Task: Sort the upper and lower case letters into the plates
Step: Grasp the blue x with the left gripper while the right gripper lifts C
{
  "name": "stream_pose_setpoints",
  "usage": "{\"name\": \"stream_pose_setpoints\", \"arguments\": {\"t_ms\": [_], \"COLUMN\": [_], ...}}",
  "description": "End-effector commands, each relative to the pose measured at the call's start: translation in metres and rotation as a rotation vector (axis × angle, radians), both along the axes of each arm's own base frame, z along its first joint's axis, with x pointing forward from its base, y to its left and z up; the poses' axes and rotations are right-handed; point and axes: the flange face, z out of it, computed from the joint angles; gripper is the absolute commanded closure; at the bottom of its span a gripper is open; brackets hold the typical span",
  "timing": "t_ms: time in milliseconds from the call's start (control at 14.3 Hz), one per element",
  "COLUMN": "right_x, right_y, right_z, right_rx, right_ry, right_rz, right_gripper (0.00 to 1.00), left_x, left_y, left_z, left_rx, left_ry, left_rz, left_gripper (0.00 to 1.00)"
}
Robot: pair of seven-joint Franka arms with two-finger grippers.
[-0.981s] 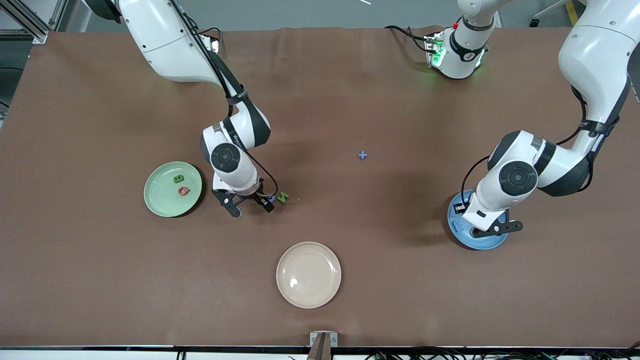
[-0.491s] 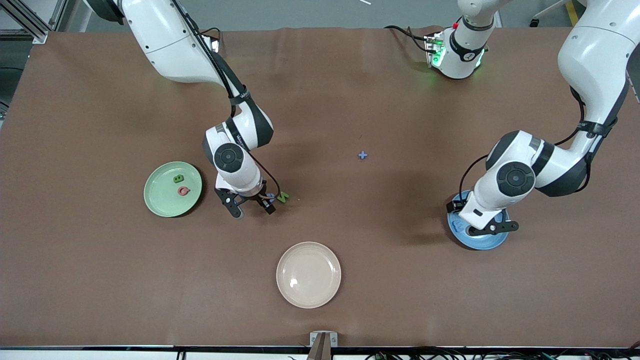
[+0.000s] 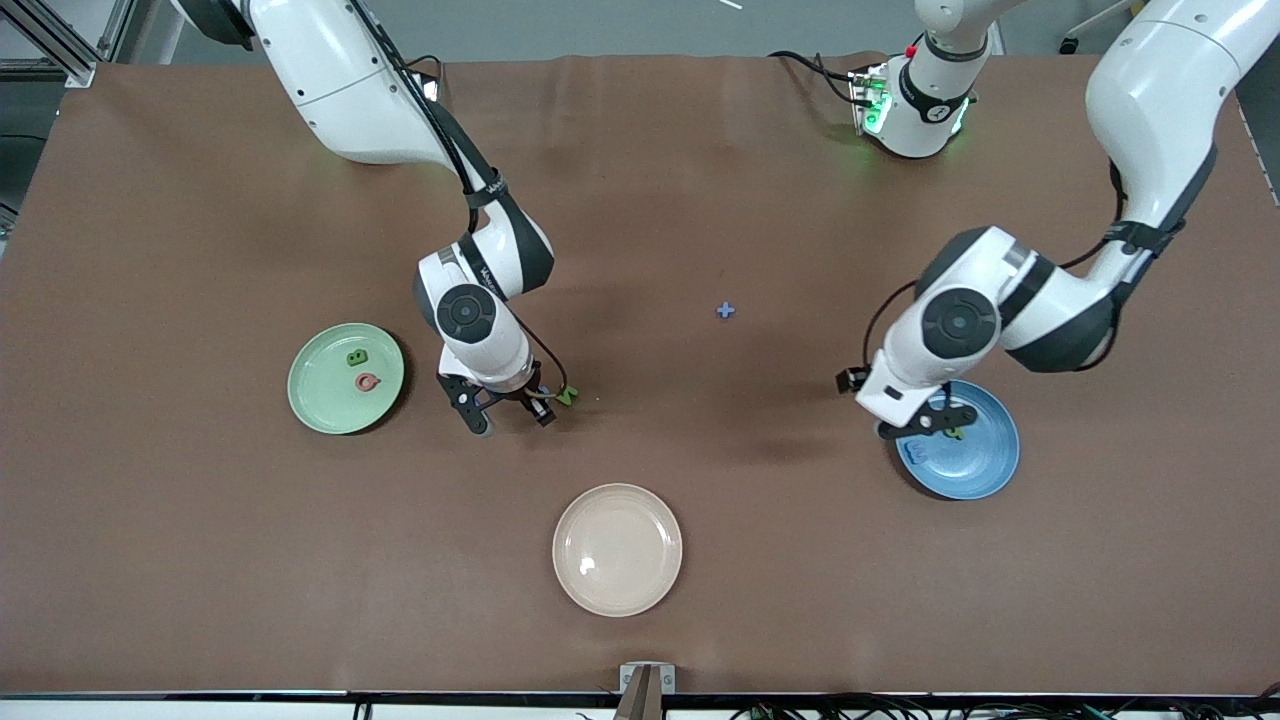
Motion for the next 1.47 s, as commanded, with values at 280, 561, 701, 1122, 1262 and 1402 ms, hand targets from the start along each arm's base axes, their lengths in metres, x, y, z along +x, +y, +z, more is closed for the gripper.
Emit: {"name": "stream_pose_setpoints", "arguments": {"t_ms": [280,561,701,1122,1262,1402], "right_x": [-0.003,-0.003,-0.003,0.007,0.015,0.02], "right_y": [0.008,0.005,0.005,-0.023,-0.056,-0.097], "right_z": [-0.005,-0.008,-0.008,0.006,0.039,0.071], "right_rx": [-0.005,-0.011,-0.011,-0.051,-0.065,-0.06], "right_ry": [0.012,0.019,0.018,0.087,0.159,0.201], "right_rz": [-0.026,-0.022,-0.014,0.051,0.14,0.232], "right_gripper": [0.31,0.4,0.6,0.99,0.99,0.99], "left_x": [-0.076,-0.11,-0.127,-0.15,-0.152,-0.159], "left_y": [-0.058,-0.098,-0.121,-0.144,-0.143,-0.15], "left_z": [-0.046,-0.061,-0.069,-0.085,-0.088,-0.09], "left_rx": [-0.132,-0.097,-0.086,-0.097,-0.116,-0.111], "left_ry": [-0.059,-0.089,-0.111,-0.124,-0.124,-0.134], "left_rz": [0.186,0.283,0.341,0.472,0.506,0.513], "left_gripper": [0.01,0.03,0.05,0.11,0.15,0.2]}}
